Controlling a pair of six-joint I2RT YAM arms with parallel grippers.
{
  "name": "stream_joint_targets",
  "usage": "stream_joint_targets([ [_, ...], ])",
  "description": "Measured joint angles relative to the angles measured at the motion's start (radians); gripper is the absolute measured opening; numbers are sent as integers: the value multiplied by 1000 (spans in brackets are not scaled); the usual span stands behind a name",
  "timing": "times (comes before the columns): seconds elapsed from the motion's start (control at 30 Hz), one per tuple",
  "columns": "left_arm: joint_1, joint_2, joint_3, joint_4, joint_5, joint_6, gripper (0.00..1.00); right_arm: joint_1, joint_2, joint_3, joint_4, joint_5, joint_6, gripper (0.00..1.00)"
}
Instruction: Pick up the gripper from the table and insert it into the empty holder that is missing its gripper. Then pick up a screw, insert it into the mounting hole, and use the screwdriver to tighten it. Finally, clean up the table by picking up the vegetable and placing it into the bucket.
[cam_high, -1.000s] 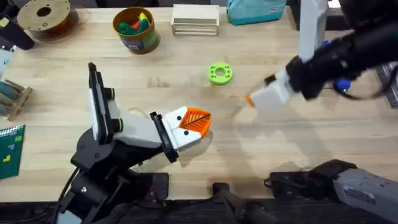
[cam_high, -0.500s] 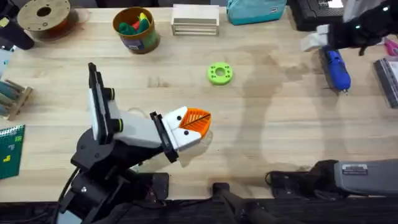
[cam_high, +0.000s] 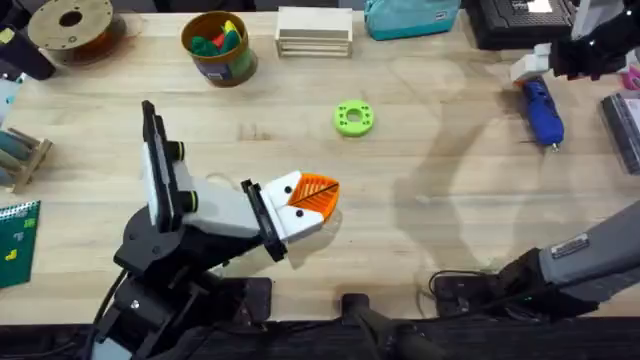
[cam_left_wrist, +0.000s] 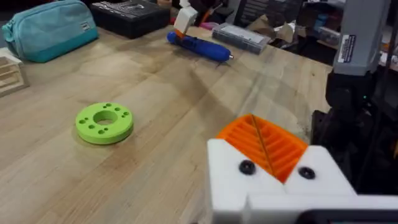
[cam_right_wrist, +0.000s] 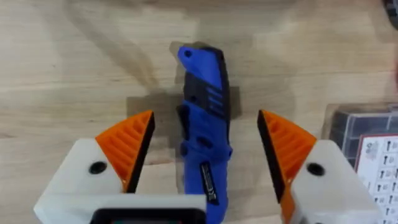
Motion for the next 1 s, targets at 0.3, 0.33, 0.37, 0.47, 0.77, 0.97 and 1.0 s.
stream_joint_targets([
  [0.3, 0, 0, 0, 0, 0, 0, 5, -34, 61, 1, 69, -75, -7, 991],
  [0.33, 0, 0, 0, 0, 0, 0, 5, -37, 70, 2, 69, -78, -7, 992],
  [0.37, 0, 0, 0, 0, 0, 0, 5, -40, 99, 2, 67, -85, -7, 992],
  [0.47, 0, 0, 0, 0, 0, 0, 5, -40, 126, 2, 67, -93, -7, 991],
  [0.77, 0, 0, 0, 0, 0, 0, 5, -43, 137, 16, 53, -120, -7, 762],
  [0.97, 0, 0, 0, 0, 0, 0, 5, -42, 138, 18, 52, -121, -8, 505],
  [1.0, 0, 0, 0, 0, 0, 0, 5, -42, 138, 18, 51, -121, -8, 497],
])
